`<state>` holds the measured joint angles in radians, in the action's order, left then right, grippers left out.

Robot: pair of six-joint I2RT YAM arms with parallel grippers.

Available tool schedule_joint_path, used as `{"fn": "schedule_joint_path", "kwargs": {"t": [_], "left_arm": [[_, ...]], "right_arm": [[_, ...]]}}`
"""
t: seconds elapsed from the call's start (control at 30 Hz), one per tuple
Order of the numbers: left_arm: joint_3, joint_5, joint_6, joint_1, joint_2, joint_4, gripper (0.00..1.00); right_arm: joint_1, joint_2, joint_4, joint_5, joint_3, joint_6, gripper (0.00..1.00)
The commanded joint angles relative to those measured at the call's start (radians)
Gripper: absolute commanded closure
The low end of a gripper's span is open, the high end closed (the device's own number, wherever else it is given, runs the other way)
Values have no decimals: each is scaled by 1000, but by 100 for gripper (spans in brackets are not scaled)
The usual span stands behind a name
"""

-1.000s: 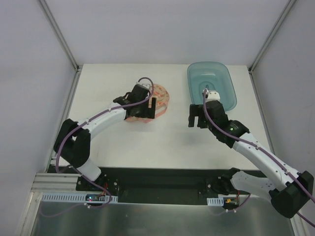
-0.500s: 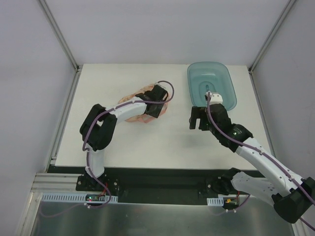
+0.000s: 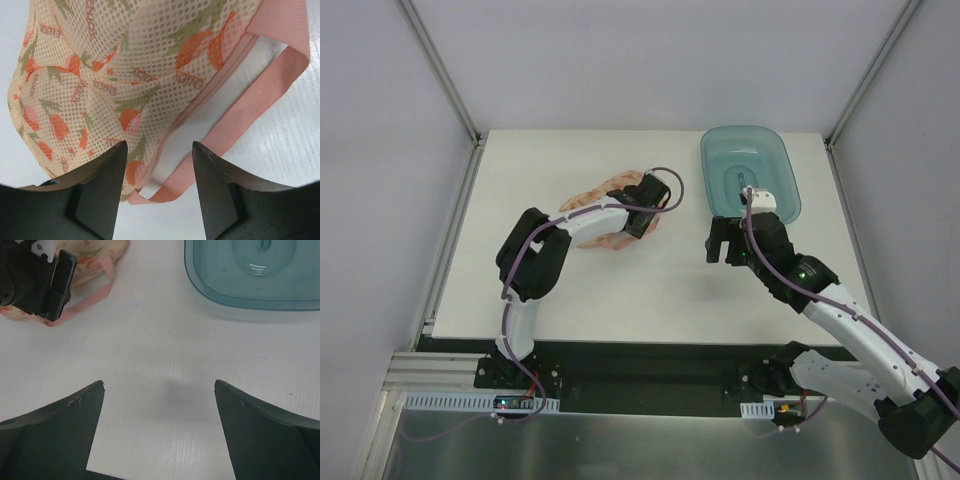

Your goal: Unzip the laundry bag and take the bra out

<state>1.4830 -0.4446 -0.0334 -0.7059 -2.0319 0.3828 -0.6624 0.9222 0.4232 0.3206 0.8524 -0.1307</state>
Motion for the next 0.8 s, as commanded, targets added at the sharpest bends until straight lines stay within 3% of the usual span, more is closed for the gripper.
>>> {"fn": "schedule_joint_path", "kwargs": {"t": [0.0, 0.07, 0.3, 0.4, 0.6, 0.77], "left_arm": [[46, -42, 47, 2, -16, 13, 44], [51, -43, 55, 2, -34, 13, 46], [59, -49, 67, 6, -56, 13, 74], [62, -45, 66, 11, -56, 13, 98], [20, 93, -5, 58, 105, 19, 100], [-76, 471, -132, 160, 343, 22, 100]], "right_arm": [[-5, -32, -1, 2, -9, -15, 4], [-8, -33, 2, 5, -7, -14, 4], [-8, -43, 8, 8, -10, -14, 4], [-6, -45, 8, 8, -12, -14, 4], [-6, -23, 8, 14, 3, -1, 4], [-9, 38, -20, -9, 36, -10, 4]]}}
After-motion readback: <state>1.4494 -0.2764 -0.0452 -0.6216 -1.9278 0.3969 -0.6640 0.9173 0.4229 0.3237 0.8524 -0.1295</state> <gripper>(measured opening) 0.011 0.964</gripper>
